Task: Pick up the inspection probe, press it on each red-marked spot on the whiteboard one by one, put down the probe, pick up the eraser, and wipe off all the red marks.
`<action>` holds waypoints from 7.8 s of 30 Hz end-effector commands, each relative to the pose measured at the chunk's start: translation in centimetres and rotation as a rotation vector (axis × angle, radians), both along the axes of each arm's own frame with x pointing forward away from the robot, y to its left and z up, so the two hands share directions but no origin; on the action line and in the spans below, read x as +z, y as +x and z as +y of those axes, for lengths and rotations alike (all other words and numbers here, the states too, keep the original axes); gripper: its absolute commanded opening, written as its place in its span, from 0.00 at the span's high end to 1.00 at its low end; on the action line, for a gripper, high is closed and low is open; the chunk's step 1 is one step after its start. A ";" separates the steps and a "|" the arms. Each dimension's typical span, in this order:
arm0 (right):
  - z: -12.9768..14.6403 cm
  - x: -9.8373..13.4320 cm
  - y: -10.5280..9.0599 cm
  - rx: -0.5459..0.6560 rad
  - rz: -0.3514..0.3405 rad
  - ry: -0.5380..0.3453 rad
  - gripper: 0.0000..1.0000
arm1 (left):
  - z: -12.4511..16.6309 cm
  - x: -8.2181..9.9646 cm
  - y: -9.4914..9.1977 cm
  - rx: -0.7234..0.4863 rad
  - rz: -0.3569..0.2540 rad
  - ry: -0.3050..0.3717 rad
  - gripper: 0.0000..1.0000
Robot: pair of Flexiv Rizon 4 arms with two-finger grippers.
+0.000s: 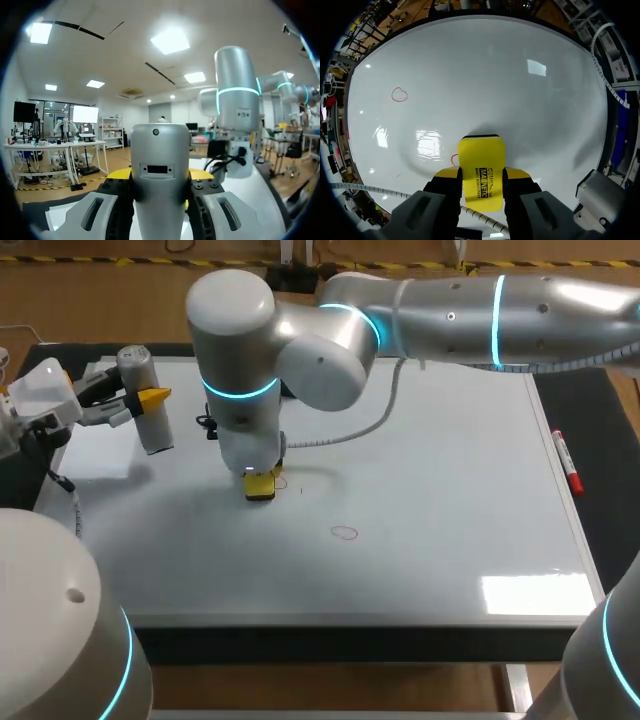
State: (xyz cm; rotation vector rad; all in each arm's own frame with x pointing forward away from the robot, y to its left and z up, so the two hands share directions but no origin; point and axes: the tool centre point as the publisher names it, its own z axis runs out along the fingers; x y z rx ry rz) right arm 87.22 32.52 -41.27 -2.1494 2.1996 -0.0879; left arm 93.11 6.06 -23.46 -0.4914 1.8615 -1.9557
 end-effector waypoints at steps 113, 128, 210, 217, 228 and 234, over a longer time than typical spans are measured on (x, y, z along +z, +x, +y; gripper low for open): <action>-25.5 3.6 6.5 -0.294 0.060 -0.093 1.00 | 0.0 0.1 -0.1 0.001 0.000 0.001 1.00; -25.5 3.6 6.5 -0.294 0.060 -0.093 1.00 | -1.5 0.3 -1.8 -0.003 -0.028 -0.009 1.00; -25.5 3.6 6.5 -0.294 0.060 -0.093 1.00 | -31.0 -4.8 -16.4 -0.612 -0.042 -0.085 1.00; -25.5 3.6 6.5 -0.294 0.060 -0.093 1.00 | -30.9 -5.2 -16.3 -0.612 -0.036 -0.072 1.00; -25.5 3.6 6.5 -0.294 0.060 -0.093 1.00 | -30.9 -5.6 -16.3 -0.615 -0.023 -0.043 1.00; -25.5 3.6 6.5 -0.294 0.060 -0.093 1.00 | -30.9 -5.6 -16.3 -0.616 -0.023 -0.036 1.00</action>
